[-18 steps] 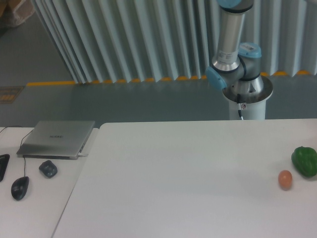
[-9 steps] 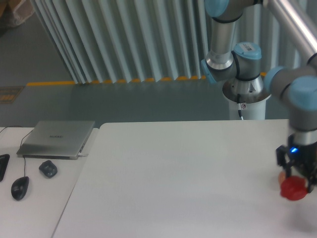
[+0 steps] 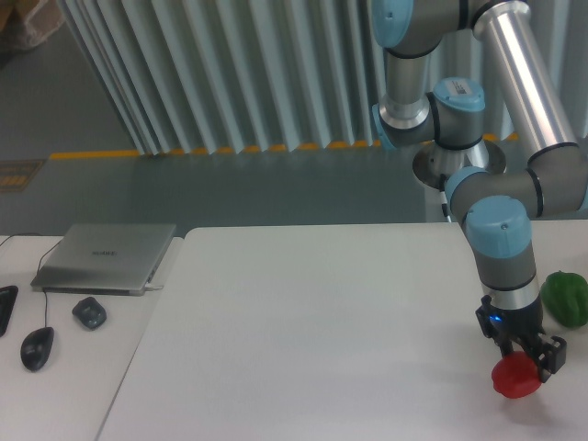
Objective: Place the red pepper on the table
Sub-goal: 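Open the gripper to release the red pepper onto the table, then raise the open gripper away from the red pepper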
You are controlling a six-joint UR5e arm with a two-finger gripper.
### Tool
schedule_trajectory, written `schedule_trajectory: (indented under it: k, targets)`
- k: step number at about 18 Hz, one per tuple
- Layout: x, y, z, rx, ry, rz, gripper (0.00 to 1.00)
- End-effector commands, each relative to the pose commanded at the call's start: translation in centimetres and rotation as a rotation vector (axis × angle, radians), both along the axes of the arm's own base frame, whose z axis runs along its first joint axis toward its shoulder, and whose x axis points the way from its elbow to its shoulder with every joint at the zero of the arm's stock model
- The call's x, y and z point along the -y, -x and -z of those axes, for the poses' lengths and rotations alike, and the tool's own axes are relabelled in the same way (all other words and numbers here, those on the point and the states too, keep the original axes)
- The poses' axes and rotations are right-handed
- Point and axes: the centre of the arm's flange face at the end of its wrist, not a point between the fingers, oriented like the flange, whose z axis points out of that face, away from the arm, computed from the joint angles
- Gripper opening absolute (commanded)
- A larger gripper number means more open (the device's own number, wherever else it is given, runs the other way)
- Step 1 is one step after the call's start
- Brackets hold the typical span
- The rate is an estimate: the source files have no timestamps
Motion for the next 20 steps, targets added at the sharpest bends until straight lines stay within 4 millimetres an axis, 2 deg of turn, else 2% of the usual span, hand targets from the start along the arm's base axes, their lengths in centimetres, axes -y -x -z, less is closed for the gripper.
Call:
schedule_trajectory:
  k: [3,5,7,8,9,11,13,16,20]
  targets:
    - [0.2,0.3,-0.6,-0.002,-0.008,0.007,1.00]
    - [1.2,1.1,-2.0,-0.011,0.001,0.091,1.00]
    - [3.4,2.4,-3.9,0.024,-0.033,0.124,1.00]
    - [5.3,3.9,-5.8,0.063,-0.081,0.144,1.00]
    - [6.3,4.7,-6.7,0.083,-0.088,0.161,1.00]
    - [9.6,7.2,-8.8,0.145,-0.037,0.229,1.00]
    - [11.2,8.7,-10.4,0.180,0.000,0.309,1.00]
    - [11.5,9.9,-11.1,0.200,0.026,0.344,1.00]
    - [12.4,10.9,-10.7,0.182,0.128,0.469,1.00]
